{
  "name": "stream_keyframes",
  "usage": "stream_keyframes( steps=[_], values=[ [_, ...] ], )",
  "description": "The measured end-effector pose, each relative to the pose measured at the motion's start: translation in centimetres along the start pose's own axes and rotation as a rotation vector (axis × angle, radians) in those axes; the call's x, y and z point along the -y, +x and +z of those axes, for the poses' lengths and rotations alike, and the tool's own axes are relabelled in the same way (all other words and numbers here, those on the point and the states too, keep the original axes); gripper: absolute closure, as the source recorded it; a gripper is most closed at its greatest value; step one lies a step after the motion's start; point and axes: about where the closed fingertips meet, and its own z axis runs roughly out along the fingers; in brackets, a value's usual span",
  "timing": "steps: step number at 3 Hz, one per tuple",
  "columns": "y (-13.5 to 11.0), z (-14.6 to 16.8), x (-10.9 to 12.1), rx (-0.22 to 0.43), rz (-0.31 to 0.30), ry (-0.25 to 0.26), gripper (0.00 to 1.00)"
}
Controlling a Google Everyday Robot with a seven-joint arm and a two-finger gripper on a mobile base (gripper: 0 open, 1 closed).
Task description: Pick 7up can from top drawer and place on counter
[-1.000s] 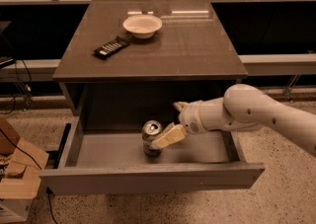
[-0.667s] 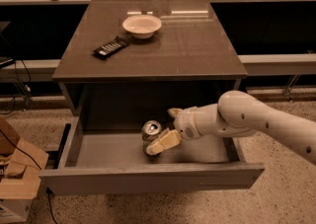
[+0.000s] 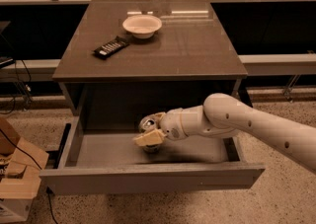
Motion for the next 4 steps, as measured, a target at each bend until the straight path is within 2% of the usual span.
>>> stream_keyframes(
  steps=[1,2,3,4],
  values=[
    [-1.7,-1.1,0.0,0.029,-0.027,0.023,0.66],
    [-4.3,-4.9,-0.1,0.044,-0.077,0.078,0.89],
    [-7.8,-10.2,-1.0,0.066,-0.176,0.129,1.0],
    [-11.6,-16.0,-1.2,0.069,-0.277,0.197,1.0]
  ],
)
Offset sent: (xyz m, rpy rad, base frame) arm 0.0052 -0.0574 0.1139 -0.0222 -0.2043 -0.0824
